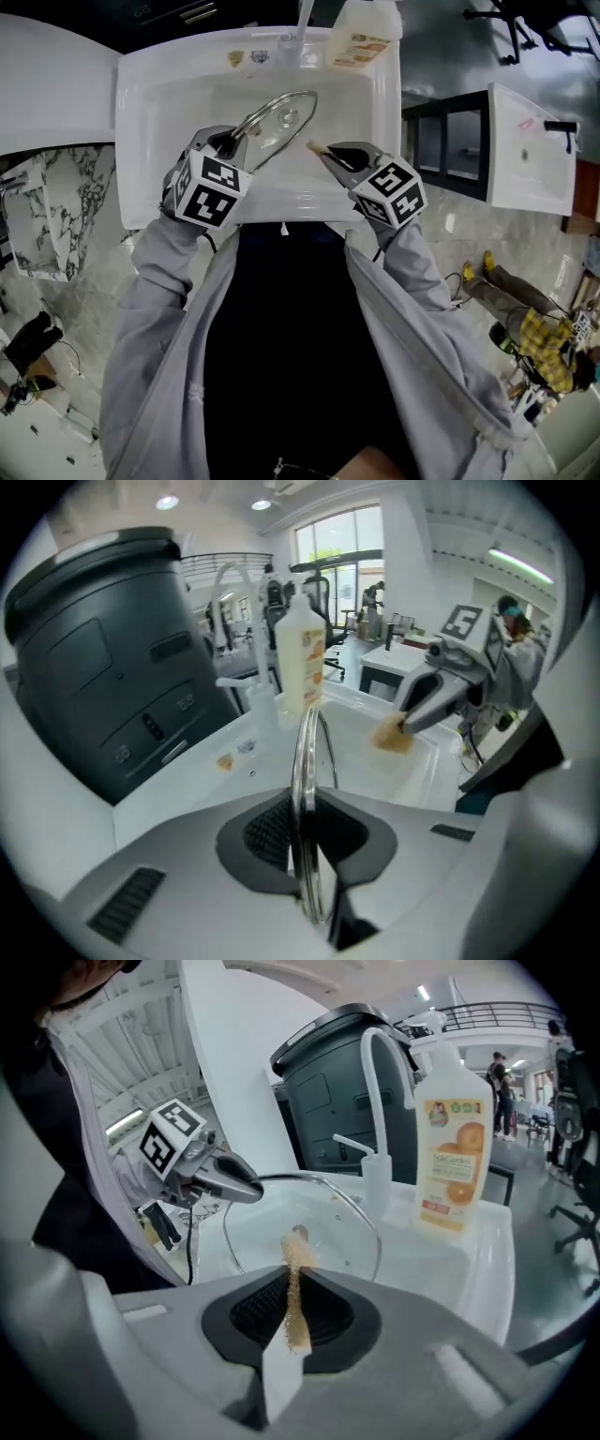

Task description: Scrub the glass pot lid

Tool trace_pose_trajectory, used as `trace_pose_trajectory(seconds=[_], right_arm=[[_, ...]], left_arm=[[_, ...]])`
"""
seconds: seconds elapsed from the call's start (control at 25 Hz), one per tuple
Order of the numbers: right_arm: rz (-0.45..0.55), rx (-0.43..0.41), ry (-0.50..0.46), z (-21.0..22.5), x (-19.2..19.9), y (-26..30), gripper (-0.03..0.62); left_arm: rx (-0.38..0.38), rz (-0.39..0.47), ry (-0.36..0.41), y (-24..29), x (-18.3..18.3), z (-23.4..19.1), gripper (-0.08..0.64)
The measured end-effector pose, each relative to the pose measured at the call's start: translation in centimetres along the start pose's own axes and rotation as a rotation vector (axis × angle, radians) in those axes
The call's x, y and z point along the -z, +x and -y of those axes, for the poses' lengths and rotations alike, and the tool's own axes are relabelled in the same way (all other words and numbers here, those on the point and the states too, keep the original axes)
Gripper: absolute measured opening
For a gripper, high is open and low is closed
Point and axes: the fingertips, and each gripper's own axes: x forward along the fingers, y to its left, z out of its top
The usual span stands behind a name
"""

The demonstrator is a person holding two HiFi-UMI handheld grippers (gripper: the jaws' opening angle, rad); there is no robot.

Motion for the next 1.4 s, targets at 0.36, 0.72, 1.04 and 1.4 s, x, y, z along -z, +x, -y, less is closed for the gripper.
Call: trace_pose_trajectory(seconds=[0.36,0.72,1.04,1.4], right_arm=[[-0.090,0.158,0.027,3.8,1.5,-4.0,0.031],[-0.067,0.132,-0.012,1.5,-0.1,-7.0,0.031],[-0.076,0.094,-0.100,-0.9,-2.3,-7.8,0.031],[-0.081,-0.009,-0.162,-2.9,-4.0,-4.8,0.031]], left_arm=[[0.073,0.163,0.372,0.8,-2.3,5.8,0.029],[0.005,0.243,0.533,1.9,-2.7,5.9,0.029],[-0.002,0.294,0.658,2.1,-3.1,6.8,0.029],[-0.013,0.319,0.713,2.4,-1.1,8.4,0.040]])
